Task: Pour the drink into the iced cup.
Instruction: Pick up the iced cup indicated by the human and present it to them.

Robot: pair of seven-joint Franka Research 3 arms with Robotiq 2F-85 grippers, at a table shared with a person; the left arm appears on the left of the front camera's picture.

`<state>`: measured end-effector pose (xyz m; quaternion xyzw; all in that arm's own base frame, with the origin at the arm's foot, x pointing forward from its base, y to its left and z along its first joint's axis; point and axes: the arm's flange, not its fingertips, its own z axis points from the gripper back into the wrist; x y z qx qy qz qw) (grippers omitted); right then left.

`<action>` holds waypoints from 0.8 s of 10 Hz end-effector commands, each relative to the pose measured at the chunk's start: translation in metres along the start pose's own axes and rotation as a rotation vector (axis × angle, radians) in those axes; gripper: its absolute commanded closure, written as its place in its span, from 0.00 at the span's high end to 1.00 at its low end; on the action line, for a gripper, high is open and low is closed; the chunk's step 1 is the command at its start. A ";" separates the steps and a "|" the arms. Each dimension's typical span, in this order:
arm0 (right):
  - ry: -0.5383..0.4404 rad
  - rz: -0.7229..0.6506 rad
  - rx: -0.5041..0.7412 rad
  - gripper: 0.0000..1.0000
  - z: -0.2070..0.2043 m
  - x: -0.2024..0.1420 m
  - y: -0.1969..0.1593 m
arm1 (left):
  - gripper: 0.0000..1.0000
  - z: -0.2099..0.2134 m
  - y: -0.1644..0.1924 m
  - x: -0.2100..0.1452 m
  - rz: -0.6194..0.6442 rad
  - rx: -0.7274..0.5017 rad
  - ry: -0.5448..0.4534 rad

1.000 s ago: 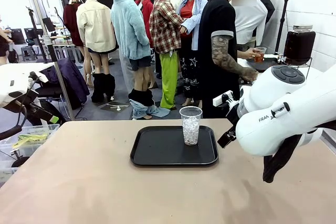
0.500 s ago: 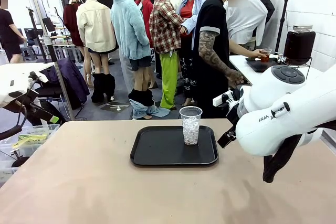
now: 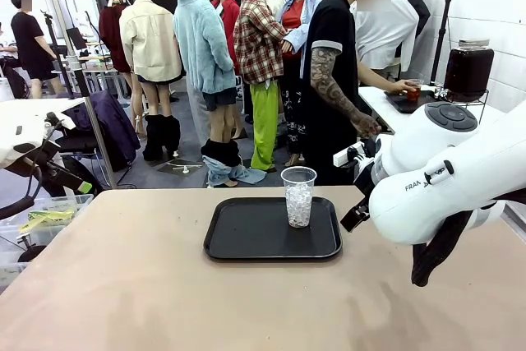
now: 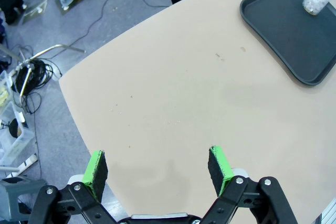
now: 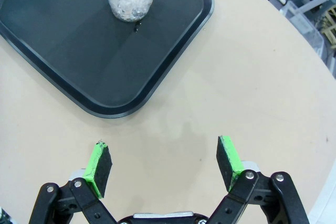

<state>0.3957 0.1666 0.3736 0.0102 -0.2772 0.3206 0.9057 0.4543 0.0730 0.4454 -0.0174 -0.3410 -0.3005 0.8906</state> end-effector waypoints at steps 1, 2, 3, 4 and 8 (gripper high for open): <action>0.000 0.000 0.001 1.00 0.000 0.000 0.001 | 1.00 0.001 0.001 -0.001 -0.001 0.003 0.002; 0.000 0.000 0.001 1.00 0.000 0.000 0.001 | 1.00 0.001 0.001 -0.001 -0.001 0.003 0.002; 0.000 0.000 0.001 1.00 0.000 0.000 0.001 | 1.00 0.001 0.001 -0.001 -0.001 0.003 0.002; 0.000 0.000 0.001 1.00 0.000 0.000 0.001 | 1.00 0.001 0.001 -0.001 -0.001 0.003 0.002; 0.000 0.000 0.001 1.00 0.000 0.000 0.001 | 1.00 0.001 0.001 -0.001 -0.001 0.003 0.002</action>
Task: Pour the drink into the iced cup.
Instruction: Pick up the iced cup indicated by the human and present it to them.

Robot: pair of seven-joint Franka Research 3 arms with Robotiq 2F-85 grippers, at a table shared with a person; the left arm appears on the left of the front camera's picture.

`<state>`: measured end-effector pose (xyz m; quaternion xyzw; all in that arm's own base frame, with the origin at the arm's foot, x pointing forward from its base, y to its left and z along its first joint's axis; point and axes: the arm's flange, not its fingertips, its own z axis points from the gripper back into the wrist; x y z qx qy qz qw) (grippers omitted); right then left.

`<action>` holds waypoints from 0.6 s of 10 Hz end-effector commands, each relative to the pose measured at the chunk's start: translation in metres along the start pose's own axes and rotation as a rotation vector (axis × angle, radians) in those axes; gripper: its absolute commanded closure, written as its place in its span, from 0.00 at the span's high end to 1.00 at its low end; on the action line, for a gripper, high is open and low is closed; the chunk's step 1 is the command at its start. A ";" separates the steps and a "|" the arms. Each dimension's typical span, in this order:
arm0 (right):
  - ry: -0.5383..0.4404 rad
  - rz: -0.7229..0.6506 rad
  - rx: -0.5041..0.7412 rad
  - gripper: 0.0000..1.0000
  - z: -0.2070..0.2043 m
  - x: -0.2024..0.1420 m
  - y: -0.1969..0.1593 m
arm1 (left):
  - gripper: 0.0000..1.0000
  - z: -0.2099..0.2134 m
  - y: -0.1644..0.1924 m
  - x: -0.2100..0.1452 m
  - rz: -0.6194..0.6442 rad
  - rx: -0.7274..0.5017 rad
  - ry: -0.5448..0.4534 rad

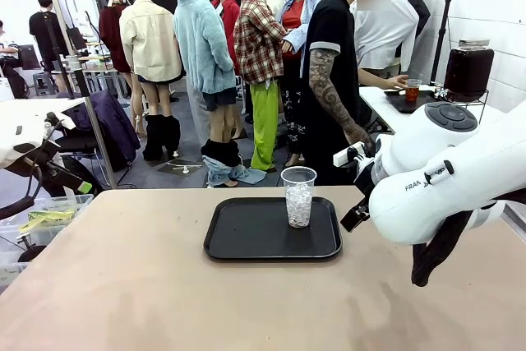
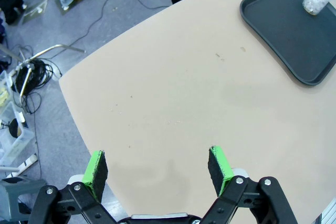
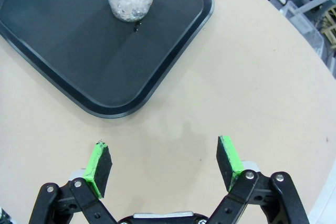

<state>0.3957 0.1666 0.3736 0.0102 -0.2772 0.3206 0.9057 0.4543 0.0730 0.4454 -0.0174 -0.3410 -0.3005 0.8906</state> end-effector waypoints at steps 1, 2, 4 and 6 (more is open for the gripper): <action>0.000 0.000 0.001 1.00 0.000 0.000 0.001 | 1.00 0.001 0.001 -0.001 -0.001 0.003 0.002; 0.000 0.000 0.001 1.00 0.000 0.000 0.001 | 1.00 0.001 0.001 -0.001 -0.001 0.003 0.002; 0.000 0.000 0.001 1.00 0.000 0.000 0.001 | 1.00 0.001 0.001 -0.001 -0.001 0.003 0.002; 0.000 0.000 0.001 1.00 0.000 0.000 0.001 | 1.00 0.001 0.001 -0.001 -0.001 0.003 0.002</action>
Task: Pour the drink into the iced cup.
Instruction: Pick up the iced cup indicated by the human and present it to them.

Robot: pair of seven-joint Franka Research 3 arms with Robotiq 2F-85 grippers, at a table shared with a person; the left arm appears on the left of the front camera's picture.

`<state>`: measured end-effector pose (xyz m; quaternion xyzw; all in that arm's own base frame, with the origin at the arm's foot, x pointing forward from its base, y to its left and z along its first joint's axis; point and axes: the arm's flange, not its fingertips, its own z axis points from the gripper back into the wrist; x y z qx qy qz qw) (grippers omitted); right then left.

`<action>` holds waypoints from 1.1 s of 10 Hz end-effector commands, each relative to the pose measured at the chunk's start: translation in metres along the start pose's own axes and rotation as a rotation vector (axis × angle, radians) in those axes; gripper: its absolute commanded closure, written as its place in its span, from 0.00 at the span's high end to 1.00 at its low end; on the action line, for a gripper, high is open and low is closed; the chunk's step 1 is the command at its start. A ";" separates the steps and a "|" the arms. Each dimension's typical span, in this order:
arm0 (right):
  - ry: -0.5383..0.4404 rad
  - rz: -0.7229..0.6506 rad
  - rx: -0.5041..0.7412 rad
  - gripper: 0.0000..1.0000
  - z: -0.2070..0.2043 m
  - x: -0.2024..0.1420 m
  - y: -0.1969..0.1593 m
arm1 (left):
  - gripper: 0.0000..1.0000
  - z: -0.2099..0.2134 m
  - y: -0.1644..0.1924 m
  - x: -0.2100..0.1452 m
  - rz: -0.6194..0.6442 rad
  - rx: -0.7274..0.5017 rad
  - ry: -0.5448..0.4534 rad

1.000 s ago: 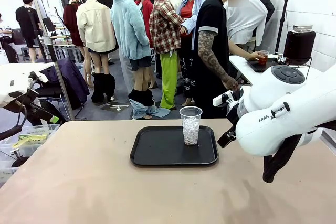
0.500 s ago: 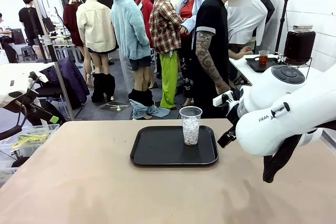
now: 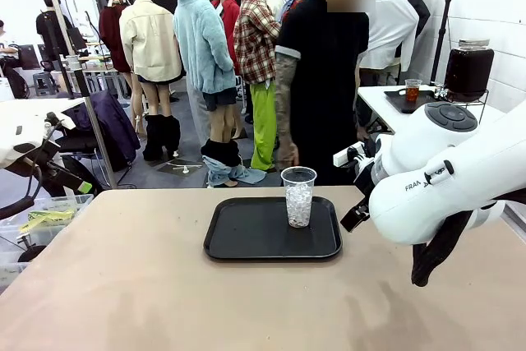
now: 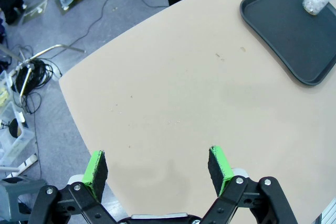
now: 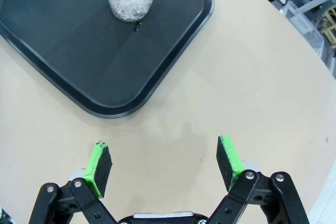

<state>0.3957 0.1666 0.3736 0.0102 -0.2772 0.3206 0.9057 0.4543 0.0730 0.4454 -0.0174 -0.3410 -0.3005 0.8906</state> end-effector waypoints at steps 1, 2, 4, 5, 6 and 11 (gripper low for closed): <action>0.000 0.000 0.001 1.00 0.000 0.000 0.001 | 1.00 0.001 0.001 -0.001 -0.001 0.003 0.002; 0.000 0.000 0.001 1.00 0.000 0.000 0.001 | 1.00 0.001 0.001 -0.001 -0.001 0.003 0.002; 0.000 0.000 0.001 1.00 0.000 0.000 0.001 | 1.00 0.001 0.001 -0.001 -0.001 0.003 0.002; 0.000 0.000 0.001 1.00 0.000 0.000 0.001 | 1.00 0.001 0.001 -0.001 -0.001 0.003 0.002; 0.000 0.000 0.001 1.00 0.000 0.000 0.001 | 1.00 0.001 0.001 -0.001 -0.001 0.003 0.002; 0.000 0.000 0.001 1.00 0.000 0.000 0.001 | 1.00 0.001 0.001 -0.001 -0.001 0.003 0.002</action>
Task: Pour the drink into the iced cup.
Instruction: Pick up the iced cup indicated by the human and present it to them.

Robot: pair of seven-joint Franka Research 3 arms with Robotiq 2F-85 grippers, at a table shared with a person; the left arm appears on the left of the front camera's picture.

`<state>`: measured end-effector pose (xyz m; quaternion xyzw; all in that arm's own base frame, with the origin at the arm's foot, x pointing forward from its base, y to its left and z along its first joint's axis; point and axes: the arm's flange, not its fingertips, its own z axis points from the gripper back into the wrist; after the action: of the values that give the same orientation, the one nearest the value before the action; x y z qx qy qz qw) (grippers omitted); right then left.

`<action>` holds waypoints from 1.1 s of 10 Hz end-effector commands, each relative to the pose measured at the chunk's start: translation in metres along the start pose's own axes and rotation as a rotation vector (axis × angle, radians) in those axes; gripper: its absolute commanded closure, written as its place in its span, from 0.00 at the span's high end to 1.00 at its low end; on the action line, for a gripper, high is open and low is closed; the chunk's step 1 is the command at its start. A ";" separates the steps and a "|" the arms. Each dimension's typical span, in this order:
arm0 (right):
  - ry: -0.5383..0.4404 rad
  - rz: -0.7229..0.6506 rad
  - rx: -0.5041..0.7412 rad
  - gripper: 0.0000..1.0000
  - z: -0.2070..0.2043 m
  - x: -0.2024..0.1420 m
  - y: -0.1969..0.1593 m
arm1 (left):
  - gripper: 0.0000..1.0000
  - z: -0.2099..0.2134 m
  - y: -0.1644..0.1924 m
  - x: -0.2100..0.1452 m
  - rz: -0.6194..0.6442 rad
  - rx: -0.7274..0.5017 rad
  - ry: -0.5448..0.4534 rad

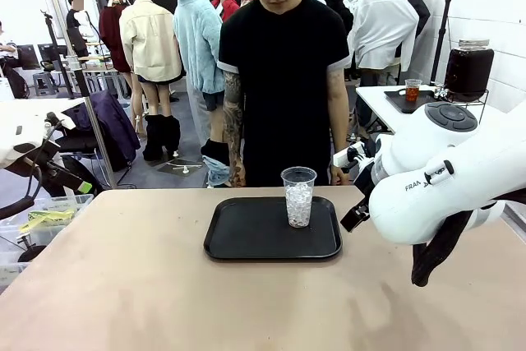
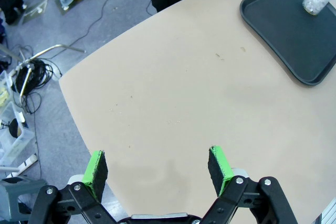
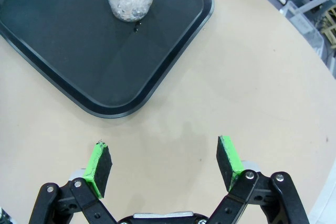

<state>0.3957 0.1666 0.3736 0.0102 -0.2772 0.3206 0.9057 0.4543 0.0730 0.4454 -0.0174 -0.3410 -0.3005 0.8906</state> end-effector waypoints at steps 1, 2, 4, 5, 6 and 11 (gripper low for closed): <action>0.000 0.000 0.001 1.00 0.000 0.000 0.001 | 1.00 0.001 0.001 -0.001 -0.001 0.003 0.002; 0.000 0.000 0.001 1.00 0.000 0.000 0.001 | 1.00 0.001 0.001 -0.001 -0.001 0.003 0.002; 0.000 0.000 0.001 1.00 0.000 0.000 0.001 | 1.00 0.001 0.001 -0.001 -0.001 0.003 0.002; 0.000 0.000 0.001 1.00 0.000 0.000 0.001 | 1.00 0.001 0.001 -0.001 -0.001 0.003 0.002; 0.000 0.000 0.001 1.00 0.000 0.000 0.001 | 1.00 0.001 0.001 -0.001 -0.001 0.003 0.002; 0.000 0.000 0.001 1.00 0.000 0.000 0.001 | 1.00 0.001 0.001 -0.001 -0.001 0.003 0.002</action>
<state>0.3957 0.1666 0.3736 0.0102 -0.2772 0.3206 0.9057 0.4543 0.0730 0.4454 -0.0174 -0.3410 -0.3005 0.8906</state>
